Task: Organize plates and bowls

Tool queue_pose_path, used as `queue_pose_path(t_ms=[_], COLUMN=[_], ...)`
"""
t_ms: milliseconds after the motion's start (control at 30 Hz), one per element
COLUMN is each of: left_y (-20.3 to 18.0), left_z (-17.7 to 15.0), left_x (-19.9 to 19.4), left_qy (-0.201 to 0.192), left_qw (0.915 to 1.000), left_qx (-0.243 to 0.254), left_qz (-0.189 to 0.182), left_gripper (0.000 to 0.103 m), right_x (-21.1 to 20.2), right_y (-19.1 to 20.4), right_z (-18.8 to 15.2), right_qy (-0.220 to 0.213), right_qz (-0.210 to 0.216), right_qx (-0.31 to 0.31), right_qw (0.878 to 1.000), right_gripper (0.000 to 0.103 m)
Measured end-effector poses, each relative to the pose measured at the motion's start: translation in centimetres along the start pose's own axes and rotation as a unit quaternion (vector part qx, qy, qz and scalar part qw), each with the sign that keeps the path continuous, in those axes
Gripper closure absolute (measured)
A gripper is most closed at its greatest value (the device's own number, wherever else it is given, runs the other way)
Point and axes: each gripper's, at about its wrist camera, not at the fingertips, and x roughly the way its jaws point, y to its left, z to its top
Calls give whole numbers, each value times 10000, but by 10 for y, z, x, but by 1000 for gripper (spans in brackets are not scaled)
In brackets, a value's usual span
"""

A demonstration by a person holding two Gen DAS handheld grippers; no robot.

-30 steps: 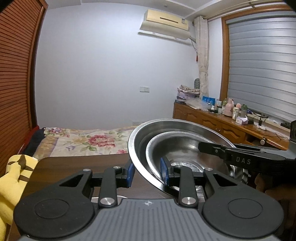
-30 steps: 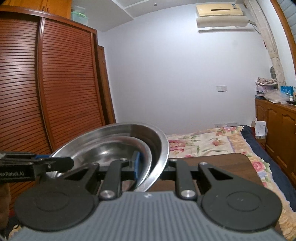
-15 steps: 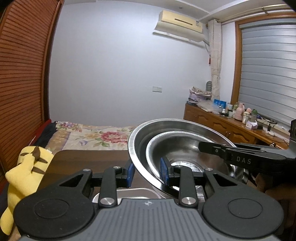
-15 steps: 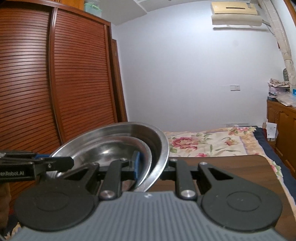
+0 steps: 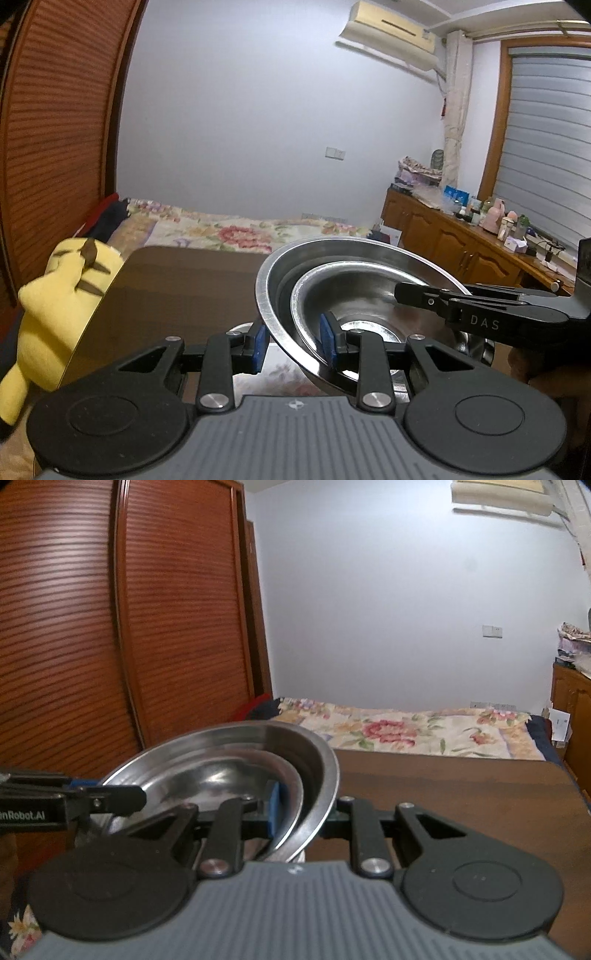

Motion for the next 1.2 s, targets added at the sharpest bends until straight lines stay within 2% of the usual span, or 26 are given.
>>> queue_pose_path(t_ms=[433,967,1200], left_y=[21,23,20], left_z=[-13,-24,-25], left_x=[6,24,26], left_qy=[212,480,437], left_qw=[9995,9980,9979], left_qx=[-93,-73,-1], left_qz=[231,409,484], left_gripper=[72,71,71], right_x=[20,35,37], right_y=[18,19,18], right_z=[-12,-25,-29], right_qy=[354,635,658], right_qz=[116,124,166], right_qx=[-95,-9,40], right_qw=[9993,9979,9977], right_gripper=[80,80,80])
